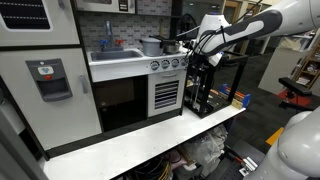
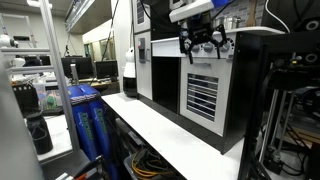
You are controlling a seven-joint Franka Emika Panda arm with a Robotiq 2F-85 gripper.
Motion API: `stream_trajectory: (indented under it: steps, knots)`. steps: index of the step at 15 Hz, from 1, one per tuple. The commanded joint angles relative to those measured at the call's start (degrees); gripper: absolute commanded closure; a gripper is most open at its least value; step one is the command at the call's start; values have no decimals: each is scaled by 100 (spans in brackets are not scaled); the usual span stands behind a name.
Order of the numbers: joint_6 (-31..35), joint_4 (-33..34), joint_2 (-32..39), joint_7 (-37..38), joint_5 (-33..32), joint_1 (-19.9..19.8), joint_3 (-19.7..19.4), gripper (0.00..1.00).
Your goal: Open the kitchen cabinet, take the lid off the silver pot and put it in the kitchen cabinet
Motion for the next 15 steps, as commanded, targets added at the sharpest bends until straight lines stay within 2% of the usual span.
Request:
stream_trajectory:
  steps: [1,5,11,15]
  knots:
    - [-337,322,-63,-654,173,115,-33,0]
    - [-535,499,-79,-1246,497,279,-81,0]
    - [-304,408,106,-3336,1512,655,-230,0]
    - [-172,229,400,-4560,1467,581,-159,0]
